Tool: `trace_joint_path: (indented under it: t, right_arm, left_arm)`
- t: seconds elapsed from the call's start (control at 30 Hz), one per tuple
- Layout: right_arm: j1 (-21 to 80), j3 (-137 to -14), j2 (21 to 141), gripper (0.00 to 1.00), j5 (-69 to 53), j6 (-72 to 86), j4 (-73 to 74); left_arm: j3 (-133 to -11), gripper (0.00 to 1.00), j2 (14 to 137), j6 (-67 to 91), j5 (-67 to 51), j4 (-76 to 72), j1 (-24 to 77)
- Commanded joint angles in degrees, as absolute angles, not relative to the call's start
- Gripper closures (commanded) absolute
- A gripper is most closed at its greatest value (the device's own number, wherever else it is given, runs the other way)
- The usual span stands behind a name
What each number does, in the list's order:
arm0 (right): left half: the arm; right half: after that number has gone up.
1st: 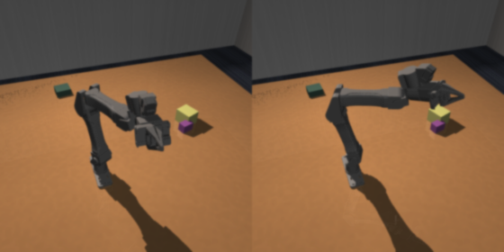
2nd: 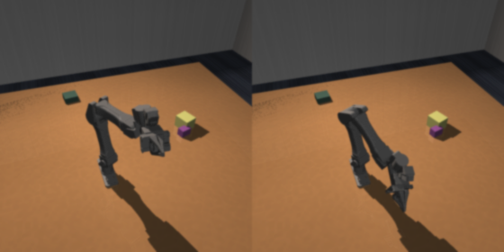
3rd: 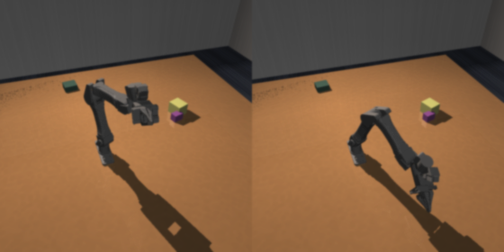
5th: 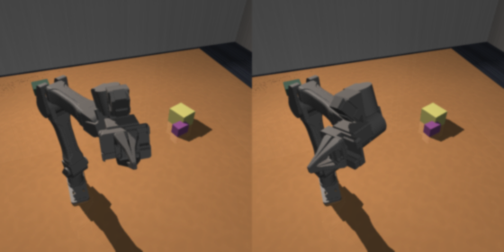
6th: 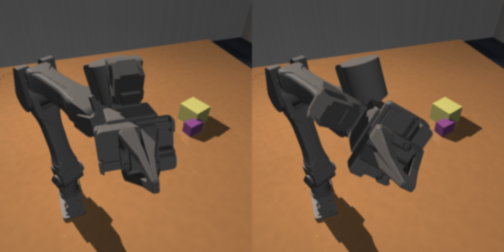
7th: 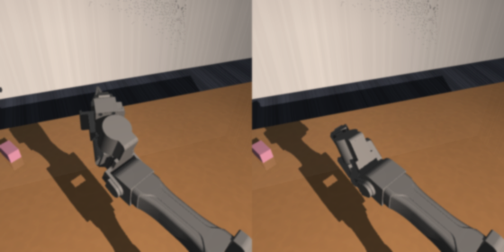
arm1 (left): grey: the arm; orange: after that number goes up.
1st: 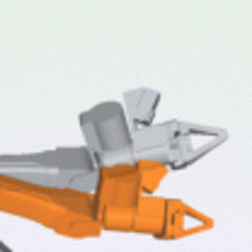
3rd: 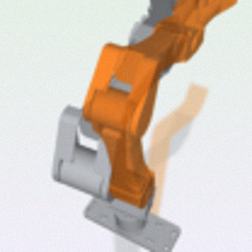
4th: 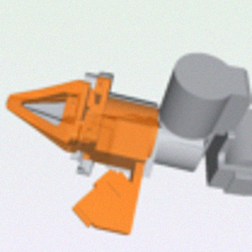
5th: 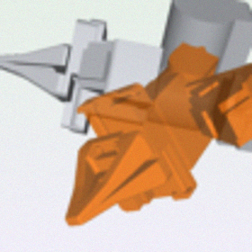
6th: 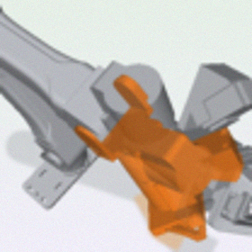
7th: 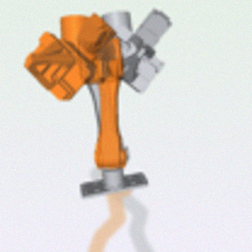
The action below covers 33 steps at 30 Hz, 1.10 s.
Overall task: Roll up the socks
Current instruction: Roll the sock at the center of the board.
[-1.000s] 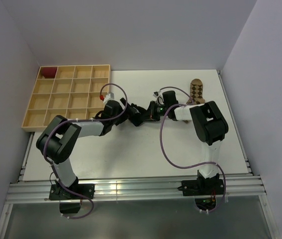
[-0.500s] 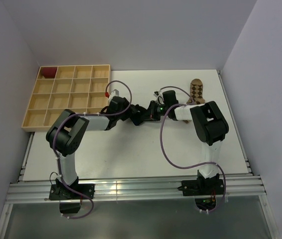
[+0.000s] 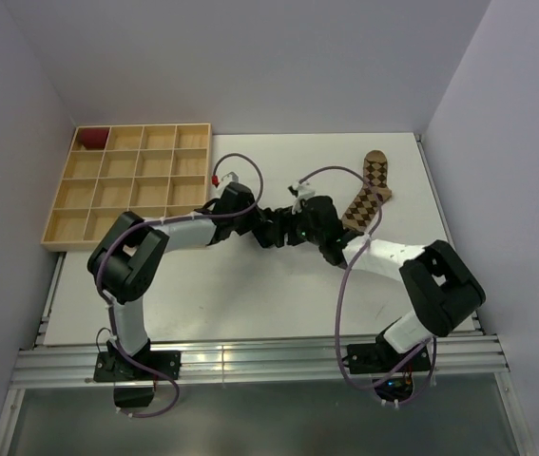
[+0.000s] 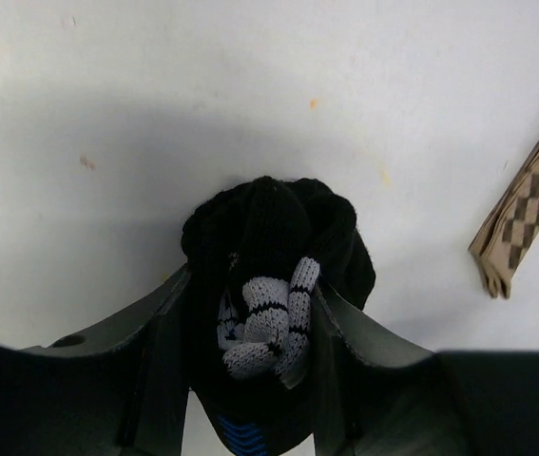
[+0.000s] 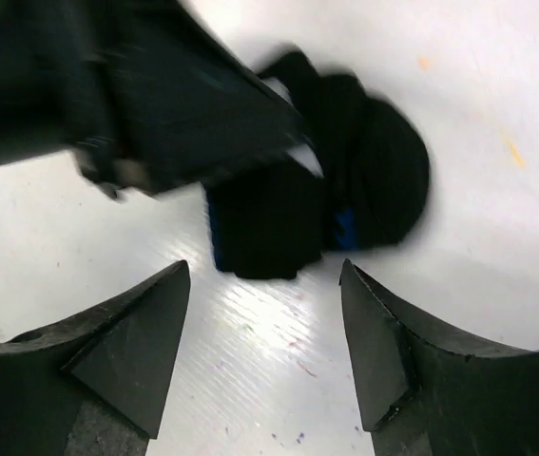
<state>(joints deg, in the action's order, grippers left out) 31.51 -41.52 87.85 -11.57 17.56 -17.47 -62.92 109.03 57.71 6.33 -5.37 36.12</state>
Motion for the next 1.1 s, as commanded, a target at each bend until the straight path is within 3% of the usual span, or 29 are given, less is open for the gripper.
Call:
trace_joint_path:
  t: [0.0, 0.4, 0.83, 0.93, 1.07]
  right_arm:
    - [37.42, -39.12, 85.52, 0.27, 1.57, 6.86, -25.82]
    - [47.11, -40.69, 92.72, 0.26, 10.1, -0.95, -29.17]
    - [49.04, -42.45, 100.45, 0.39, 11.43, -1.32, -28.83]
    - [48.69, -42.98, 101.78, 0.55, 9.94, -0.09, -27.42]
    - [45.89, -42.36, 101.08, 0.95, 4.94, 3.42, -25.23]
  left_arm:
    - [-62.14, 0.64, 109.34, 53.96, 7.38, 12.91, 38.32]
    - [-66.35, 0.63, 109.24, 53.61, 5.98, 19.42, 38.58]
    - [-68.64, 0.61, 110.3, 53.17, 4.4, 20.3, 38.58]
    - [-68.2, 0.59, 109.86, 53.09, 3.78, 19.6, 38.67]
    - [-68.03, 0.55, 109.16, 52.82, 3.08, 18.99, 38.58]
